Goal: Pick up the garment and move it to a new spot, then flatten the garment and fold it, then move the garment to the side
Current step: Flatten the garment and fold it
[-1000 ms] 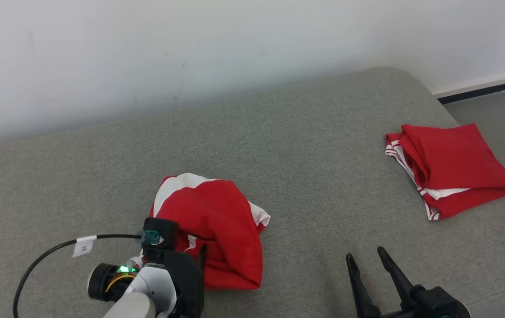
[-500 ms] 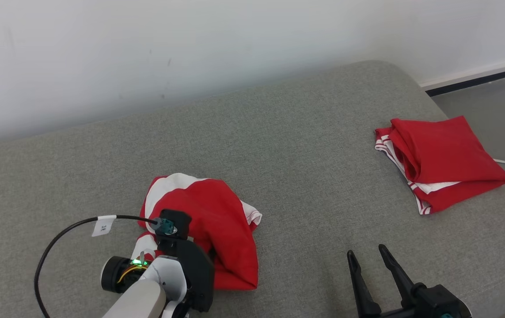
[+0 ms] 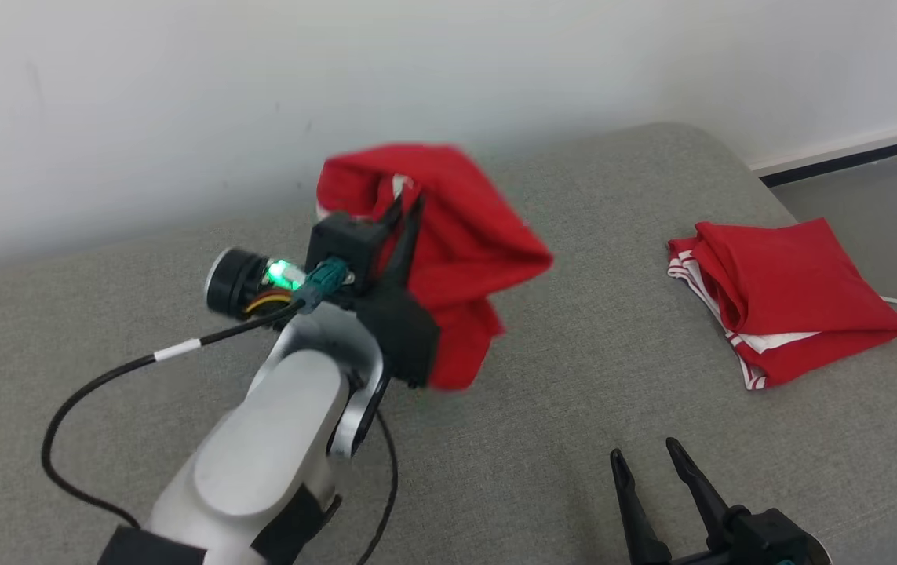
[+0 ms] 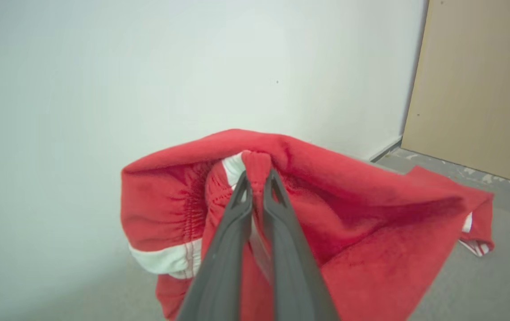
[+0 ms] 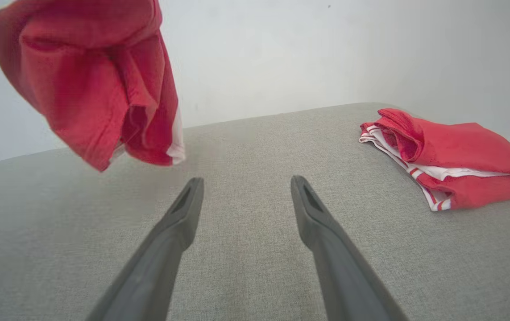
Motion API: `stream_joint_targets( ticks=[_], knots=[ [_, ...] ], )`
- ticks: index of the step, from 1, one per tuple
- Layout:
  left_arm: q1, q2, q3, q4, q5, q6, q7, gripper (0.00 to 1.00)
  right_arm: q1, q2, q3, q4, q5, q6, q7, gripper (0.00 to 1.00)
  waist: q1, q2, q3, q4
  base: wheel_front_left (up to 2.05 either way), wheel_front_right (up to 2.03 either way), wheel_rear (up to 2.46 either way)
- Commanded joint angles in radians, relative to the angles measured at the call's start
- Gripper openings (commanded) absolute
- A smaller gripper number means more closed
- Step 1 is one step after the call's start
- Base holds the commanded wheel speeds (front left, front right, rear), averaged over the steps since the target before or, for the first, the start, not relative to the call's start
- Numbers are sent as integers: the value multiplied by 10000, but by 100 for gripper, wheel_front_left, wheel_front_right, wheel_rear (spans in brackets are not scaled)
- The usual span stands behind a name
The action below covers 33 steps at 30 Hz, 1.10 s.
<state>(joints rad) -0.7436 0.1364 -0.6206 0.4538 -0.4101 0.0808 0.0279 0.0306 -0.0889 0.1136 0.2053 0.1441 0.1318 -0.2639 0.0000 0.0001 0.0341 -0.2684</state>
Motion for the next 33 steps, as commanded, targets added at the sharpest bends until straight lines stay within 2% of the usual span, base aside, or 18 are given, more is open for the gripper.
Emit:
stream_joint_targets(
  ticks=[1, 3, 5, 7, 9, 10, 12, 15, 17, 22, 26, 29, 33],
  knots=[
    [-300, -192, -83, -90, 116, -54, -318, 0, 4, 13, 50, 28, -24, -27, -4, 100, 0, -1, -81, -44, 0, 0, 0],
    [-699, -455, -117, -164, -32, -289, -777, 0, 10, -3, 115, 67, -7, -27, -3, 100, 0, -1, -150, -102, 0, 0, 0],
    [-698, -672, 91, -51, -1006, -645, -828, 0, 33, -25, 157, 101, 25, -27, -4, 100, 0, -1, -199, -175, 0, 0, 0],
    [-951, -669, -714, 798, -490, -748, 195, 0, 10, -27, 183, 136, 46, -27, -3, 100, 0, -1, -247, -279, 0, 0, 0],
    [-848, -672, -780, 1586, -785, -611, 938, 0, -85, -16, 253, 133, 50, -28, -3, 100, 0, -1, -270, -477, 0, 0, 0],
    [-708, -491, -989, 2134, -580, -489, 1474, 0, -112, -4, 253, 115, 45, -28, -4, 100, 0, -1, -284, -572, 0, 0, 0],
    [-283, -475, -1238, 2854, -733, -514, 2253, 0, -82, -23, 159, 106, 69, -28, -3, 100, 0, -1, -275, -675, 0, 0, 0],
    [-518, -177, -799, 3060, -605, 233, 1391, 0, 30, -60, 14, 56, 62, -28, -3, 100, 0, -1, -195, -648, 0, 0, 0],
    [-541, -341, -523, 2932, -756, 415, 643, 0, 126, -59, -104, 50, 49, -28, -3, 100, 0, -1, -160, -502, 0, 0, 0],
    [-1459, -568, -408, 2377, -606, 234, -1097, 0, 53, -21, -91, 0, -2, -28, -3, 100, 0, -1, -94, -131, 0, 0, 0],
    [-2188, -800, -729, 1866, -507, -210, -2255, 0, -73, 43, 57, -14, -13, -28, -3, 100, 0, -1, -103, -16, 0, 0, 0],
    [-2580, -849, -996, 1459, -733, -542, -2662, 0, -125, 90, 131, 17, -3, -28, -3, 100, 0, -1, -106, -23, 0, 0, 0],
    [-2096, -841, -1212, 1423, -1603, -348, -2694, 0, -119, 131, 106, 54, 57, -28, -3, 100, 0, -1, -90, -96, 0, 0, 0]
  ],
)
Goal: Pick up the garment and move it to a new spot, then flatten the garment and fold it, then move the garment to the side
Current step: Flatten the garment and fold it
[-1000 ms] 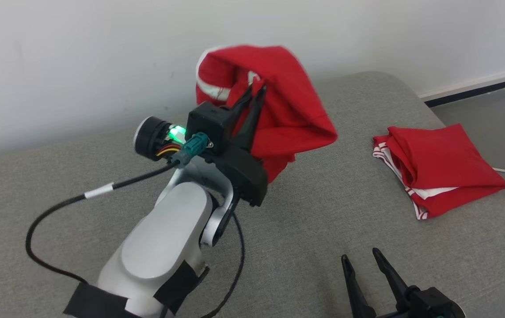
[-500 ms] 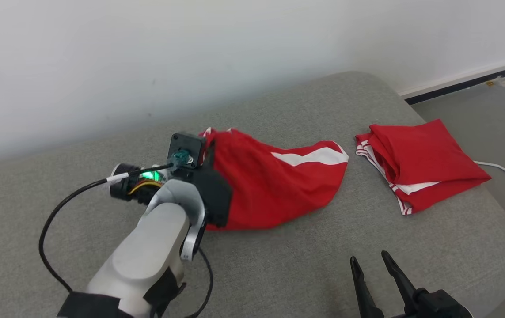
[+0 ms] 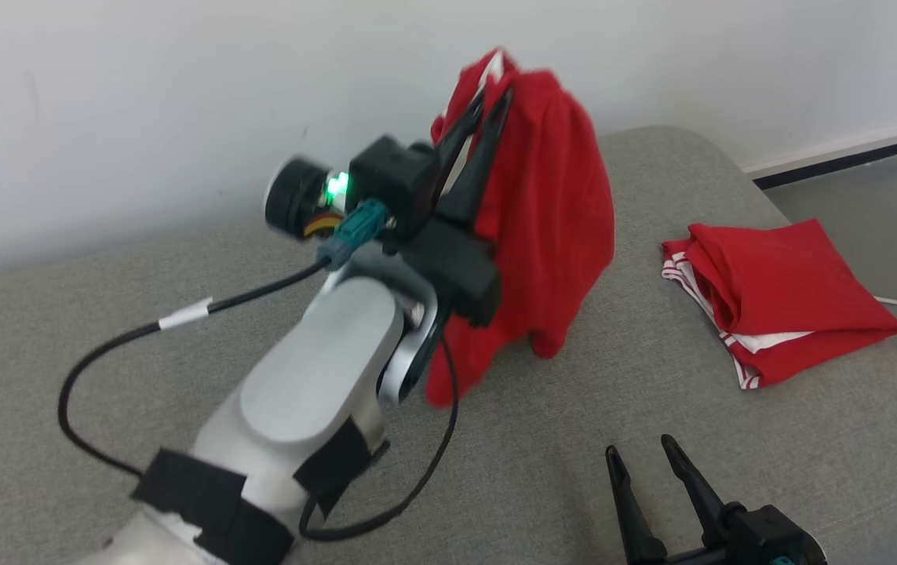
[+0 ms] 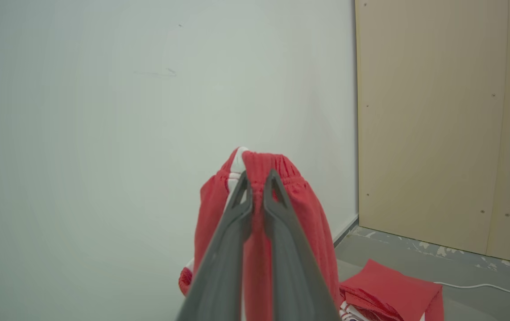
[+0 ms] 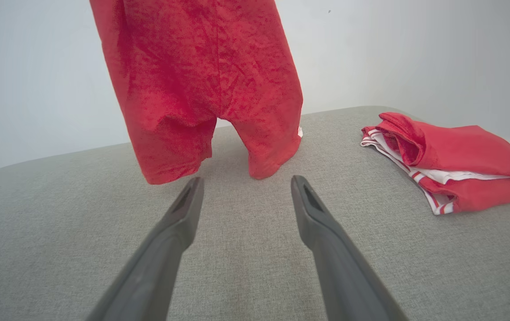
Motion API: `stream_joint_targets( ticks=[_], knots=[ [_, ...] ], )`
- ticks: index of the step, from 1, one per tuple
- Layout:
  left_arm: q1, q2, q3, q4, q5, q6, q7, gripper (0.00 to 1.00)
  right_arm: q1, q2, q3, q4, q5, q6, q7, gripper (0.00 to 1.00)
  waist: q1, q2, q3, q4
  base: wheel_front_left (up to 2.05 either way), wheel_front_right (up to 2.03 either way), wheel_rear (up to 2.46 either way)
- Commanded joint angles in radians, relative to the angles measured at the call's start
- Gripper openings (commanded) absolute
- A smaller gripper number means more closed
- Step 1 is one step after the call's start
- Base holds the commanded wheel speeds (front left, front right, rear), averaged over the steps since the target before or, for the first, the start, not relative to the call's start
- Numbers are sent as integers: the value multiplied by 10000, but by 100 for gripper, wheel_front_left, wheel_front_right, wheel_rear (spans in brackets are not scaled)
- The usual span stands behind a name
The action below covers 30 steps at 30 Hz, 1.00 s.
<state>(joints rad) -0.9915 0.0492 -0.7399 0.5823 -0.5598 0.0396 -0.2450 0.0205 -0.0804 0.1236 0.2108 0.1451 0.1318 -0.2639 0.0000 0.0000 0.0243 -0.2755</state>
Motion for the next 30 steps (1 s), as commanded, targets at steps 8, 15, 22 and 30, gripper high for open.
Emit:
stream_joint_targets(
  ticks=[8, 15, 22, 30],
  knots=[
    [3666, 930, 737, 707, -1594, 896, 361, 0, 248, 38, -323, -139, -30, -28, -3, 100, 0, 0, 79, 236, 0, 0, 0],
    [5843, 2256, 962, -719, -1867, 2150, 1373, 0, 234, -7, -420, -286, -57, -28, -3, 100, 0, 0, 283, 872, 0, 0, 0],
    [6773, 3242, 874, -2152, -1692, 3822, 3053, 100, 55, 37, -235, -229, 13, -28, -3, 100, 0, 0, 352, 984, 0, 0, 0],
    [6386, 3896, 1213, -4045, -1616, 4579, 3783, 100, 63, -2, -226, -185, 45, -28, -3, 100, 0, 0, 369, 687, 0, 0, 0]
  ],
)
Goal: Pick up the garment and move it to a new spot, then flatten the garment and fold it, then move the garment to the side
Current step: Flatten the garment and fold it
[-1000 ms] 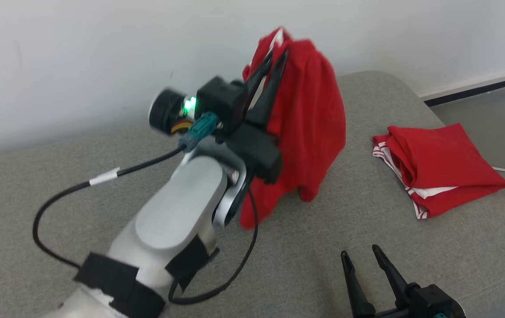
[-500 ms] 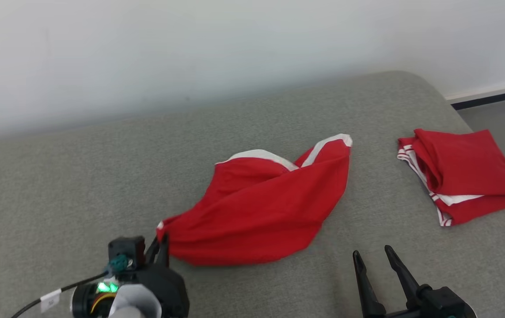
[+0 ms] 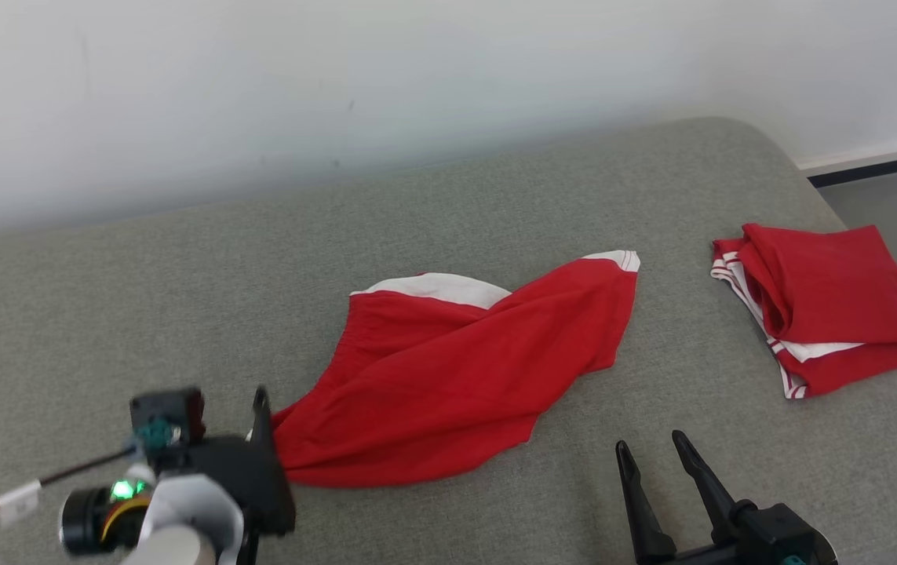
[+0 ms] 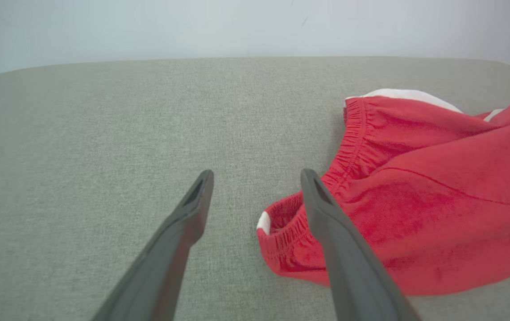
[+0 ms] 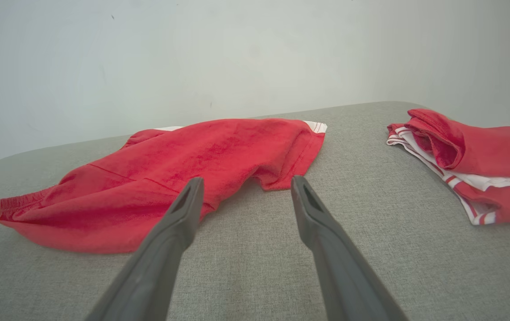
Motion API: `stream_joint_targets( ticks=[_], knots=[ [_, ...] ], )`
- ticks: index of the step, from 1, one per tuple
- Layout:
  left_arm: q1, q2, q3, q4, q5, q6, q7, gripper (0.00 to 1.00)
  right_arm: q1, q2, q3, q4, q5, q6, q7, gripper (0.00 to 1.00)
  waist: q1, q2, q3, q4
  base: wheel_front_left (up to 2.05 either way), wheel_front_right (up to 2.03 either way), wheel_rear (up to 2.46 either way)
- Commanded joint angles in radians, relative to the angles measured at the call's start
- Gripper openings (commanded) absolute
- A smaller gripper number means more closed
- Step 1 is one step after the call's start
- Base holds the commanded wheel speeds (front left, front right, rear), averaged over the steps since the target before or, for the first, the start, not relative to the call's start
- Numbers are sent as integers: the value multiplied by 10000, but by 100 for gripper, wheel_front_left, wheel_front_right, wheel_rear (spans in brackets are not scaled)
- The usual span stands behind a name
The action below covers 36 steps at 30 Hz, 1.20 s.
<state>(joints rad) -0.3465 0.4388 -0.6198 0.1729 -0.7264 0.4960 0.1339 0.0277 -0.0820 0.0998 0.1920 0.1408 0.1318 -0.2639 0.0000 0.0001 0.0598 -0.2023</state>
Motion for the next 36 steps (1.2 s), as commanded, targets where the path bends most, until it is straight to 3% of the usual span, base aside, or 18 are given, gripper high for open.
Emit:
stream_joint_targets(
  ticks=[1, 5, 15, 22, 31, 32, 33, 34, 36],
  knots=[
    [-257, -32, 11, -119, 38, -91, 50, 100, -25, 8, 18, 8, 93, -28, -3, 100, 0, -1, 43, -93, 0, 0, 0],
    [-1141, -667, -66, 146, -498, -740, 427, 100, -168, -13, 96, 13, 117, -28, -3, 100, 0, -1, 192, -290, 0, 0, 0],
    [-3256, -1849, -205, 3864, -1214, -1930, 1488, 100, -522, -32, 367, 68, 192, -28, -3, 100, 0, -1, 604, -1285, 0, 0, 0],
    [-4254, -1744, -380, 5672, -856, -2155, 1384, 100, -644, -98, 395, 52, 251, -28, -2, 100, 0, -1, 914, -1775, 0, 0, 0],
    [-4705, -2065, -350, 6826, -1165, -2777, 1499, 100, -702, -85, 384, 40, 216, -28, -2, 100, 0, -1, 1034, -1823, 0, 0, 0],
    [-4752, -2097, -376, 6906, -1137, -2841, 1462, 91, -717, -78, 393, 43, 215, -28, -2, 100, 0, -1, 1036, -1814, 0, 0, 0],
    [-4801, -2129, -397, 6967, -1107, -2879, 1393, 17, -727, -68, 402, 44, 215, -28, -2, 100, 0, -1, 1037, -1801, 0, 0, 0],
    [-4849, -2171, -420, 7028, -1088, -2954, 1357, 0, -735, -57, 408, 44, 216, -28, -2, 100, 0, -1, 1037, -1785, 0, 0, 0],
    [-4859, -2295, -458, 7155, -1165, -3125, 1369, 0, -745, -42, 398, 47, 215, -28, -2, 100, 0, -1, 1017, -1732, 0, 0, 0]
  ],
)
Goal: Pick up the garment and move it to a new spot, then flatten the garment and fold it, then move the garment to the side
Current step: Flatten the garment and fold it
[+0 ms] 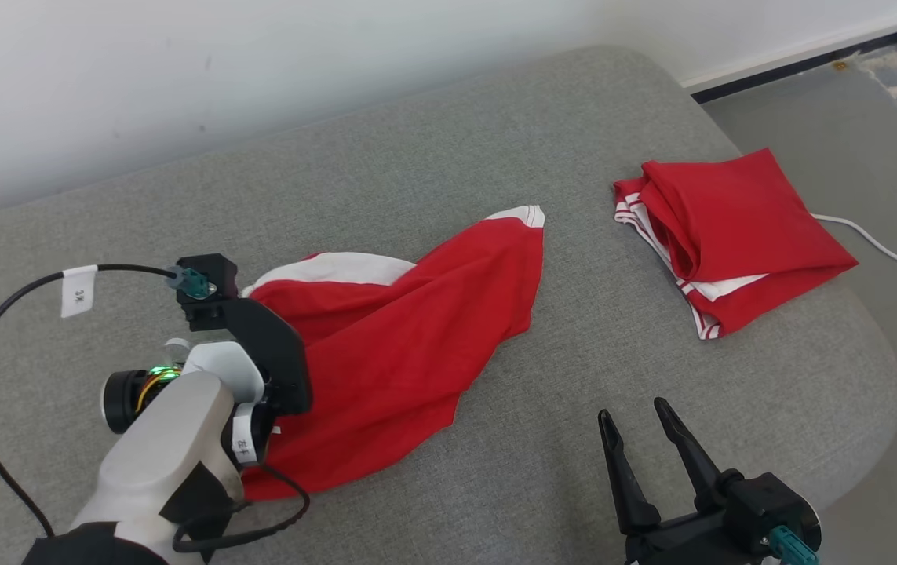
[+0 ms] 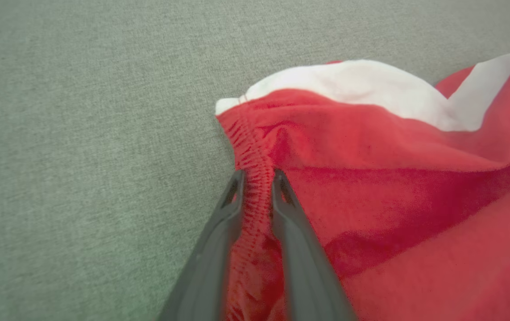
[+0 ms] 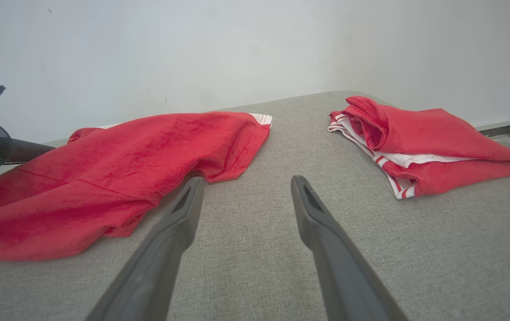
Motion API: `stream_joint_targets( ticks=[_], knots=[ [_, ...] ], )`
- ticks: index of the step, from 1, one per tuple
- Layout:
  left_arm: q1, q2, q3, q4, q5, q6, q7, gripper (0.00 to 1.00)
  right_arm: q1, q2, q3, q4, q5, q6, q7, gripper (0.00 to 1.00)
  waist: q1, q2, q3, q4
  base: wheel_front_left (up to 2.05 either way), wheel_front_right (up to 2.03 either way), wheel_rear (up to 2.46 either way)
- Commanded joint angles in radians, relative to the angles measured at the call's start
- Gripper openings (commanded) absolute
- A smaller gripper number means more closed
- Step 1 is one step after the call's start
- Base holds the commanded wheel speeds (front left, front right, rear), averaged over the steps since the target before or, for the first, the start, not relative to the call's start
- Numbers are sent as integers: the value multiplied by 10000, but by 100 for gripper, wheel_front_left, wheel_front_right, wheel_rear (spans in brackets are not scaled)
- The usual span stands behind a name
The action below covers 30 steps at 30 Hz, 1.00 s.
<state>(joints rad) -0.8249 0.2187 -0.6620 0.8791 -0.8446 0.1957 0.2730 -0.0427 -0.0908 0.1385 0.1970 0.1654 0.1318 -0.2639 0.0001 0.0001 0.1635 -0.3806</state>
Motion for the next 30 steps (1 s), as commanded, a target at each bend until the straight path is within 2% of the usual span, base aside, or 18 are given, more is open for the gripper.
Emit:
stream_joint_targets(
  ticks=[1, 6, 10, 14, 16, 19, 23, 25, 27, 30],
  knots=[
    [-103, -144, -42, 131, -12, -191, -71, 0, -32, 46, -11, -4, -32, -28, -2, 100, -1, -1, -37, 83, 0, 0, 0],
    [-231, -289, -68, 171, 104, -379, -631, 0, 48, 45, -99, -18, -58, -28, -2, 100, -1, -1, -84, 265, 0, 0, 0],
    [-181, -317, -126, -209, 302, -534, -1523, 0, 99, 28, -134, -64, -97, -28, -2, 100, -1, -1, -168, 544, 0, 0, 0],
    [583, -274, -394, -1398, 439, -680, -1941, 0, 237, 14, -255, -95, -109, -28, -2, 100, -1, -1, -260, 828, 0, 0, 0],
    [1188, -28, -581, -2402, 561, -492, -1958, 0, 310, 20, -284, -110, -138, -28, -2, 100, -1, -1, -292, 960, 0, 0, 0],
    [2517, 509, -857, -4437, 770, 194, -1737, 0, 406, 38, -340, -162, -168, -28, -2, 100, -1, -1, -269, 1128, 0, 0, 0],
    [4455, 1456, -876, -7194, 970, 1762, -1482, 0, 479, 60, -424, -210, -136, -28, -2, 100, -1, -1, -205, 1393, 0, 0, 0],
    [5189, 1746, -893, -8259, 950, 2327, -1331, 0, 473, 49, -392, -205, -131, -28, -2, 100, -1, -1, -181, 1553, 0, 0, 0],
    [5731, 1998, -967, -8967, 969, 2701, -1187, 0, 428, 36, -380, -210, -134, -28, -2, 100, -1, -1, -182, 1702, 0, 0, 0],
    [6127, 2188, -1120, -9350, 1013, 2955, -981, 0, 302, 23, -327, -221, -141, -28, -2, 100, -1, -1, -223, 1863, 0, 0, 0]
  ],
)
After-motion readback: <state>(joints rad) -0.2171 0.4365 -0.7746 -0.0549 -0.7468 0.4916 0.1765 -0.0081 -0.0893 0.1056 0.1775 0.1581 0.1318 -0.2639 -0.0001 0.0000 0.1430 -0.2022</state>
